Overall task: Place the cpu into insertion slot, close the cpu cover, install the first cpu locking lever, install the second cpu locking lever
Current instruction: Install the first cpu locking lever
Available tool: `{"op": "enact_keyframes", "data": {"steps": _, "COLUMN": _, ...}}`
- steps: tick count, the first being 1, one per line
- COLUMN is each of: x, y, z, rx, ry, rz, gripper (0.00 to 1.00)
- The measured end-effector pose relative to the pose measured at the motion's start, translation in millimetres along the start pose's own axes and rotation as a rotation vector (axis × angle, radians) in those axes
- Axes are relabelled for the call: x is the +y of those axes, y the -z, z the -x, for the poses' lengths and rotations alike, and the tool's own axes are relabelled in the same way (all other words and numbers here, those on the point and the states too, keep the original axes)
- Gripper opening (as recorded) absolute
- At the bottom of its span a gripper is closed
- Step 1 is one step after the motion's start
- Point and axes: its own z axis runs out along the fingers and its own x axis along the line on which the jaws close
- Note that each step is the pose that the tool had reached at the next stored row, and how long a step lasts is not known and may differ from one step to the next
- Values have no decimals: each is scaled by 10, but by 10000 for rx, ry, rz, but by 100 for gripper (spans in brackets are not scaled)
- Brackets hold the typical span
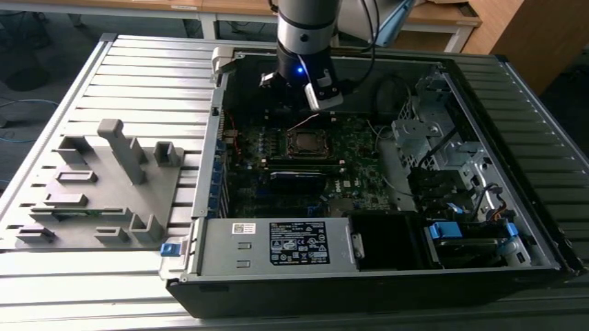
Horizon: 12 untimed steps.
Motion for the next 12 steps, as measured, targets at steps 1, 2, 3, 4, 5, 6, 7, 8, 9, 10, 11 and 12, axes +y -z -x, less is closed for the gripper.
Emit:
{"op": "enact_keyframes", "data": {"steps": 1, "x": 3, "y": -2, "z": 6, "rx": -1, "ry": 0, "rz": -9, "gripper": 11}}
{"op": "enact_keyframes", "data": {"steps": 2, "x": 7, "y": -4, "z": 10, "rx": -3, "ry": 0, "rz": -16, "gripper": 11}}
{"op": "enact_keyframes", "data": {"steps": 3, "x": 11, "y": -6, "z": 12, "rx": -3, "ry": -1, "rz": -22, "gripper": 11}}
{"op": "enact_keyframes", "data": {"steps": 4, "x": 15, "y": -7, "z": 15, "rx": -5, "ry": -1, "rz": -29, "gripper": 11}}
{"op": "enact_keyframes", "data": {"steps": 5, "x": 18, "y": -9, "z": 16, "rx": -5, "ry": 0, "rz": -33, "gripper": 11}}
{"op": "enact_keyframes", "data": {"steps": 6, "x": 19, "y": -9, "z": 17, "rx": -5, "ry": 1, "rz": -35, "gripper": 11}}
{"op": "enact_keyframes", "data": {"steps": 7, "x": 19, "y": -9, "z": 17, "rx": -5, "ry": 2, "rz": -36, "gripper": 11}}
{"op": "enact_keyframes", "data": {"steps": 8, "x": 19, "y": -9, "z": 17, "rx": -6, "ry": 2, "rz": -36, "gripper": 11}}
{"op": "enact_keyframes", "data": {"steps": 9, "x": 19, "y": -9, "z": 16, "rx": -5, "ry": 1, "rz": -37, "gripper": 11}}
{"op": "enact_keyframes", "data": {"steps": 10, "x": 20, "y": -9, "z": 16, "rx": -6, "ry": 1, "rz": -36, "gripper": 11}}
{"op": "enact_keyframes", "data": {"steps": 11, "x": 20, "y": -9, "z": 16, "rx": -5, "ry": 1, "rz": -37, "gripper": 11}}
{"op": "enact_keyframes", "data": {"steps": 12, "x": 20, "y": -9, "z": 16, "rx": -5, "ry": 1, "rz": -37, "gripper": 11}}
